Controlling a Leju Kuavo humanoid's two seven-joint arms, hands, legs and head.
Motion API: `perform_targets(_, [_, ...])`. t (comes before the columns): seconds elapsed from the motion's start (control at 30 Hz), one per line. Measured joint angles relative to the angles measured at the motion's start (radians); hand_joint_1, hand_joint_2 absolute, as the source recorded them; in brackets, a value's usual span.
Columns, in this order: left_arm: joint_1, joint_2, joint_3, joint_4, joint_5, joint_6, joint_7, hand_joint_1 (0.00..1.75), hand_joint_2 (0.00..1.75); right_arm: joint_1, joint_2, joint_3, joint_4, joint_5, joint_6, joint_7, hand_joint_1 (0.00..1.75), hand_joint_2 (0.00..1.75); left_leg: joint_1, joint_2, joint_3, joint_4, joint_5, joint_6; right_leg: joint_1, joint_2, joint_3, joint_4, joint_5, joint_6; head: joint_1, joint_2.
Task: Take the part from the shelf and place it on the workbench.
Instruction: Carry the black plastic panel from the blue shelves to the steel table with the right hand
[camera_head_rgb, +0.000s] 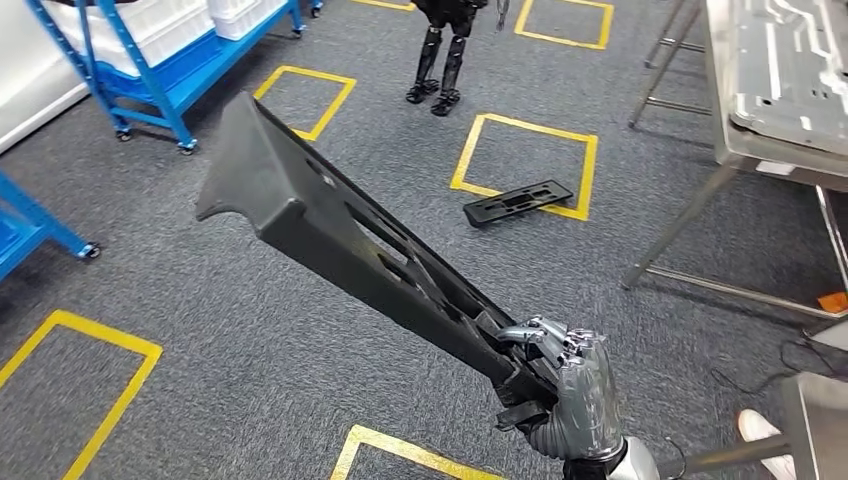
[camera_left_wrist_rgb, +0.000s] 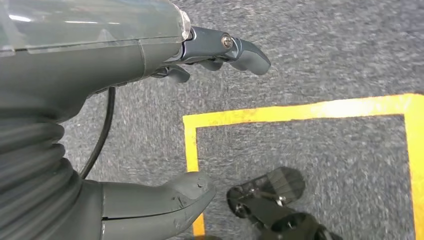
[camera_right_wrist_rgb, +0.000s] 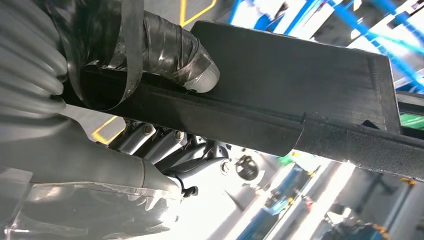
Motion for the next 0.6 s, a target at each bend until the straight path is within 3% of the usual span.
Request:
perform_targets(0.07, [0.001,0.0,0.002,0.0,0.0,0.0,0.0,0.0,1.75,0.004,0.0,-0.005,-0.003,0.0,-0.001,0.0,1.75,1.75,-0.003,0.018,0.005,0.005,-0.009,-0.011,0.004,-0.046,0.074,-0.132,0.042,-0.006,0.0,0.0])
perform_targets(0.13, [0.001,0.0,0.004,0.0,-0.001,0.0,-0.001,0.0,1.75,0.01,0.002,-0.012,-0.01,0.0,-0.006,-0.001,1.75,1.75,-0.008,0.034,0.009,0.01,-0.016,-0.023,0.013,-0.069,0.104,-0.189,0.05,-0.019,0.0,0.0])
perform_targets(0.2, [0.0,0.0,0.006,0.0,-0.003,0.0,-0.002,0.0,1.75,0.02,0.006,-0.02,-0.019,0.0,-0.012,-0.003,1.75,1.75,-0.007,0.047,0.012,0.011,-0.021,-0.032,0.014,-0.046,0.101,-0.19,0.053,-0.03,0.0,0.0])
perform_targets(0.23, [-0.002,0.0,0.007,0.0,-0.003,0.0,-0.003,0.0,1.75,0.024,0.008,-0.024,-0.024,0.0,-0.015,-0.004,1.75,1.75,-0.005,0.037,0.011,0.018,-0.03,-0.037,0.012,-0.035,0.101,-0.193,0.055,-0.035,0.0,0.0])
perform_targets(0.3, [-0.004,-0.001,0.009,0.0,-0.004,0.0,-0.004,0.0,1.75,0.027,0.014,-0.027,-0.033,-0.001,-0.017,-0.007,1.75,1.75,0.0,-0.011,-0.015,0.084,-0.077,-0.044,0.007,-0.014,0.103,-0.2,0.06,-0.048,0.0,0.0])
perform_targets(0.33, [-0.004,-0.002,0.01,0.0,-0.004,0.001,-0.004,0.0,1.75,0.027,0.017,-0.029,-0.037,-0.002,-0.017,-0.009,1.75,1.75,0.002,-0.038,-0.042,0.145,-0.11,-0.046,0.008,-0.003,0.103,-0.201,0.061,-0.052,0.0,0.0])
perform_targets(0.4, [-0.001,-0.003,0.012,0.0,-0.006,0.004,-0.004,0.0,1.75,0.028,0.022,-0.03,-0.039,-0.005,-0.016,-0.013,1.75,1.75,0.003,-0.057,-0.103,0.273,-0.161,-0.047,0.01,0.022,0.102,-0.2,0.061,-0.057,0.0,0.0])
perform_targets(0.43, [0.0,-0.003,0.012,0.0,-0.008,0.006,-0.005,0.0,1.75,0.029,0.024,-0.031,-0.04,-0.005,-0.013,-0.016,1.75,1.75,0.003,-0.059,-0.12,0.303,-0.161,-0.048,0.011,0.036,0.102,-0.199,0.061,-0.057,0.0,0.0])
perform_targets(0.47, [0.0,-0.002,0.013,-0.001,-0.01,0.007,-0.007,0.0,1.75,0.031,0.027,-0.032,-0.04,-0.005,-0.009,-0.019,1.75,1.75,0.003,-0.061,-0.12,0.295,-0.14,-0.048,0.011,0.051,0.103,-0.197,0.061,-0.057,0.0,0.0])
perform_targets(0.53, [-0.003,0.0,0.013,-0.002,-0.014,0.008,-0.011,0.0,1.75,0.033,0.034,-0.033,-0.042,-0.006,0.0,-0.026,1.75,1.75,0.008,-0.085,-0.077,0.182,-0.062,-0.046,0.011,0.079,0.104,-0.192,0.06,-0.056,0.0,0.0])
perform_targets(0.6, [-0.006,0.002,0.015,-0.003,-0.016,0.009,-0.013,0.0,1.75,0.031,0.039,-0.033,-0.042,-0.006,0.003,-0.028,1.75,1.75,0.011,-0.127,-0.031,0.069,-0.016,-0.043,0.012,0.103,0.098,-0.185,0.06,-0.048,0.0,0.0])
